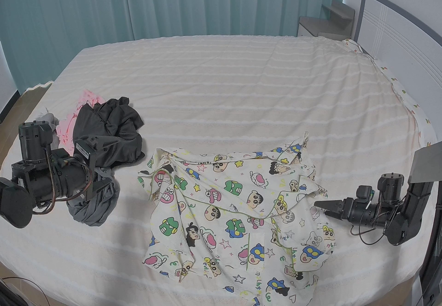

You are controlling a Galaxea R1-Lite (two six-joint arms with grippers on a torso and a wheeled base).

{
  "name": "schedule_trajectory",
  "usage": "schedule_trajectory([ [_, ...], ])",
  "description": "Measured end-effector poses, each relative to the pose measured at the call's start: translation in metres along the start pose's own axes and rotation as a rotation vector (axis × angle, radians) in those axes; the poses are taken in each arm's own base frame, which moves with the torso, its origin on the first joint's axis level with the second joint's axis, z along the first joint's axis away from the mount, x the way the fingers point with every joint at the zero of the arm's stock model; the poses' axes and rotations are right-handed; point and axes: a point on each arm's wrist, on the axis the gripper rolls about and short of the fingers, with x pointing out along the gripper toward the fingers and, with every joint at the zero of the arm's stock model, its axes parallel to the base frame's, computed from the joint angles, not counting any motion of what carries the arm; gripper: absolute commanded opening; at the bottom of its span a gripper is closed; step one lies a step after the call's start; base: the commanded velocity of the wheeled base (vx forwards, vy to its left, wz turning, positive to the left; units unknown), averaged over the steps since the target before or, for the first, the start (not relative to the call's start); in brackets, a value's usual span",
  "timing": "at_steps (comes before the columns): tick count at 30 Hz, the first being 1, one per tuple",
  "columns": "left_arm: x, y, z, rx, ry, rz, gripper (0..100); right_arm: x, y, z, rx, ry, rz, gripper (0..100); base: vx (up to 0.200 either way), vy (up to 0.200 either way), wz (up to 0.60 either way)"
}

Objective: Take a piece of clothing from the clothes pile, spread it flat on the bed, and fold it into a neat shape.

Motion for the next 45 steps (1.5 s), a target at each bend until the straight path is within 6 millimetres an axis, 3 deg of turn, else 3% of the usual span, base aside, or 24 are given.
schedule_trajectory([
  [9, -0.009, -0.004, 0.0, 0.008, -0.036, -0.016, 100, 0.01, -0.003, -0.007, -0.028, -0.036, -0.038, 100, 0.0, 0.0, 0.0],
  [23, -0.01, -0.003, -0.001, 0.008, -0.04, -0.01, 100, -0.005, -0.01, -0.012, -0.016, -0.077, -0.082, 100, 0.0, 0.0, 0.0],
  [32, -0.01, -0.002, -0.001, 0.008, -0.038, -0.008, 100, 0.008, -0.007, -0.018, -0.029, -0.04, -0.058, 100, 0.0, 0.0, 0.0],
  [33, -0.01, -0.002, -0.001, 0.008, -0.039, -0.007, 100, 0.009, -0.006, -0.019, -0.031, -0.035, -0.055, 0, 0.0, 0.0, 0.0],
  [45, -0.008, 0.0, -0.001, 0.006, -0.036, 0.001, 100, 0.01, -0.008, -0.022, -0.022, -0.041, -0.089, 0, 0.0, 0.0, 0.0],
])
